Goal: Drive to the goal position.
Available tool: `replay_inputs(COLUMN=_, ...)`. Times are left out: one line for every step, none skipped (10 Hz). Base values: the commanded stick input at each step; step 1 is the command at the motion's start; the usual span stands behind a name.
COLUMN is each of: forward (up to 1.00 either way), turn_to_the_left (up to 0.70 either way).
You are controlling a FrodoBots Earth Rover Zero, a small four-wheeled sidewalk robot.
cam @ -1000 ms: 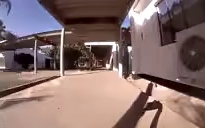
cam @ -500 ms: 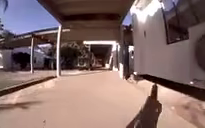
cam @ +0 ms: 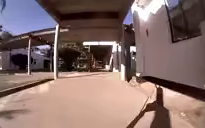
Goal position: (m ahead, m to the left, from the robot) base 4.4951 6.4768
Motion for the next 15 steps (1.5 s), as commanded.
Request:
replay_inputs(forward=0.7, turn_to_the_left=0.0)
replay_inputs(forward=0.7, turn_to_the_left=0.0)
replay_inputs(forward=0.7, turn_to_the_left=0.0)
replay_inputs(forward=0.7, turn_to_the_left=0.0)
replay_inputs(forward=0.7, turn_to_the_left=0.0)
replay_inputs(forward=0.7, turn_to_the_left=0.0)
replay_inputs(forward=0.7, turn_to_the_left=0.0)
replay_inputs(forward=0.7, turn_to_the_left=0.0)
replay_inputs(forward=0.7, turn_to_the_left=0.0)
replay_inputs(forward=0.7, turn_to_the_left=0.0)
replay_inputs(forward=0.7, turn_to_the_left=0.0)
replay_inputs(forward=0.7, turn_to_the_left=0.0)
replay_inputs(forward=0.7, turn_to_the_left=0.0)
replay_inputs(forward=0.7, turn_to_the_left=0.0)
replay_inputs(forward=0.7, turn_to_the_left=0.35)
